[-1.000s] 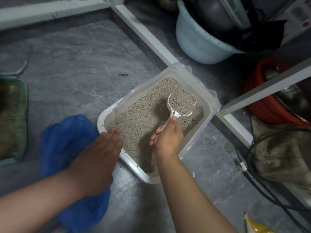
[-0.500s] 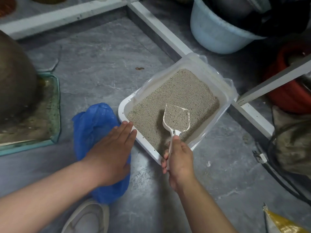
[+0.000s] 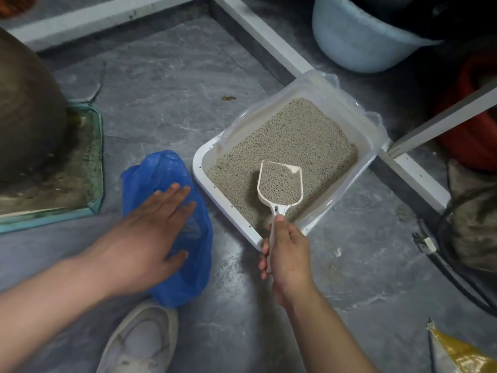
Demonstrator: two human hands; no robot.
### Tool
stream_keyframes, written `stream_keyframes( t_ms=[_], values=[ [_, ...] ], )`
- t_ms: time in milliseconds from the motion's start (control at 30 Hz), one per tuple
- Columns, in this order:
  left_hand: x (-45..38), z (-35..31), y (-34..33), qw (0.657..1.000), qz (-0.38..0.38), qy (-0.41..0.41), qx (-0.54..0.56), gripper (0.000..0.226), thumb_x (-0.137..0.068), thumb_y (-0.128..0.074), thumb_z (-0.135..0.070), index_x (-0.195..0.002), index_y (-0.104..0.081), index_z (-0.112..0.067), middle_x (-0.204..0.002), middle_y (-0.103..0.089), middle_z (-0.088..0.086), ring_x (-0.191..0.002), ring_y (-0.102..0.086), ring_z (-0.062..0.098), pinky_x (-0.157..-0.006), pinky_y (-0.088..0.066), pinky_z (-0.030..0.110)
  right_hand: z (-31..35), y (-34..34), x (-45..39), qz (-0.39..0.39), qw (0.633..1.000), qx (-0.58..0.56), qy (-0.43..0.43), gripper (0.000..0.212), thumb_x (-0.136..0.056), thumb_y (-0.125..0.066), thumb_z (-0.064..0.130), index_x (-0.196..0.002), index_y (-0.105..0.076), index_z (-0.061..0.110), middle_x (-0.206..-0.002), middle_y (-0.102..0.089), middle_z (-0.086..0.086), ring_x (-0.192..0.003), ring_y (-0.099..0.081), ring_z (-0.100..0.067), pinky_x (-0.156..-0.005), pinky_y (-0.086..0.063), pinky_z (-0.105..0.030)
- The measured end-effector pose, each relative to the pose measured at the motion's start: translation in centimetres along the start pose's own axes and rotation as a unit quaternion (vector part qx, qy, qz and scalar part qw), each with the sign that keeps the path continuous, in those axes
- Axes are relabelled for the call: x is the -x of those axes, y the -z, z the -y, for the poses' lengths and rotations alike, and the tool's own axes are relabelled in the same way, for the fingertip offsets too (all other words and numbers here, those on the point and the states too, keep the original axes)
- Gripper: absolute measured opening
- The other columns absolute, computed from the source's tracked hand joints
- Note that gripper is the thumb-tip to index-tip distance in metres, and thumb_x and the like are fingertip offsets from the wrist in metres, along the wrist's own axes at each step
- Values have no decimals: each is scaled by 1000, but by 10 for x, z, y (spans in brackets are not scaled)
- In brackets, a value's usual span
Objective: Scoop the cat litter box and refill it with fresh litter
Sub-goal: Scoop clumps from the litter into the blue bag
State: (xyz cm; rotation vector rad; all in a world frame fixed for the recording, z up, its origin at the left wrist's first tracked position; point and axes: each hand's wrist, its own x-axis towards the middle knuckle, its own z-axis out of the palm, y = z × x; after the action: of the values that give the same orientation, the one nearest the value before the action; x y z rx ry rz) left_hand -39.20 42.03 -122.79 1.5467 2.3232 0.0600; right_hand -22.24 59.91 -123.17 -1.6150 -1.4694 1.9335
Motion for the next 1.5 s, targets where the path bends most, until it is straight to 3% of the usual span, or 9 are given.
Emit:
stream_keyframes(
  t_ms=[267, 433, 633, 767, 967, 1200, 1500],
  values=[
    [5, -4, -4, 999, -12, -30, 11, 84, -81, -42, -60, -152, -38, -15, -164, -23, 8, -153, -15, 21, -121, -4, 32, 0, -1, 2, 4, 1000, 3, 7, 43, -104, -44, 42, -97, -51, 0, -55, -52, -5, -34, -40, -18, -38, -30, -23],
    [7, 2, 3, 999, -35, -14, 14, 77, -82, -46, -54, -148, -44, -15, -161, -31, 9, -152, -18, 22, -123, -3, 33, 2, 2, 2, 5, 1000, 0, 14, 38, -103, -45, 43, -90, -52, 8, -55, -52, -6, -35, -40, -18, -37, -31, -21],
    [14, 15, 3, 995, -79, 61, 27, 79, -79, -44, -56, -145, -49, -13, -161, -30, 11, -154, -12, 28, -123, -17, 51, -1, 6, 6, 4, 1000, 11, 20, 37, -103, -45, 43, -82, -49, 14, -56, -52, -8, -36, -40, -19, -38, -30, -21],
    [20, 18, 1, 990, -80, 112, 28, 82, -79, -40, -61, -149, -44, -19, -165, -22, 7, -154, -5, 29, -124, -11, 48, -3, 6, 9, 4, 1000, 17, 24, 36, -103, -45, 43, -83, -50, 13, -57, -52, -9, -37, -41, -19, -38, -31, -22],
    [18, 20, -4, 985, -52, 159, 51, 87, -78, -34, -69, -150, -42, -22, -165, -20, 6, -150, -14, 44, -121, -21, 56, 2, 6, 13, 12, 999, 29, 31, 37, -104, -45, 42, -85, -50, 10, -56, -52, -8, -37, -41, -19, -36, -31, -21],
    [17, 17, -6, 984, -45, 157, 71, 88, -75, -36, -69, -149, -42, -21, -165, -21, 5, -146, -29, 43, -117, -30, 54, 4, 10, 14, 5, 999, 33, 26, 39, -103, -46, 42, -79, -48, 13, -55, -52, -8, -36, -41, -19, -37, -31, -21],
    [17, 16, -8, 986, -49, 140, 75, 90, -75, -38, -66, -150, -42, -17, -165, -19, 8, -151, -21, 34, -121, -23, 47, 0, 10, 14, 12, 998, 37, 40, 39, -104, -45, 42, -83, -49, 10, -57, -52, -10, -37, -42, -20, -37, -31, -22]
  ],
)
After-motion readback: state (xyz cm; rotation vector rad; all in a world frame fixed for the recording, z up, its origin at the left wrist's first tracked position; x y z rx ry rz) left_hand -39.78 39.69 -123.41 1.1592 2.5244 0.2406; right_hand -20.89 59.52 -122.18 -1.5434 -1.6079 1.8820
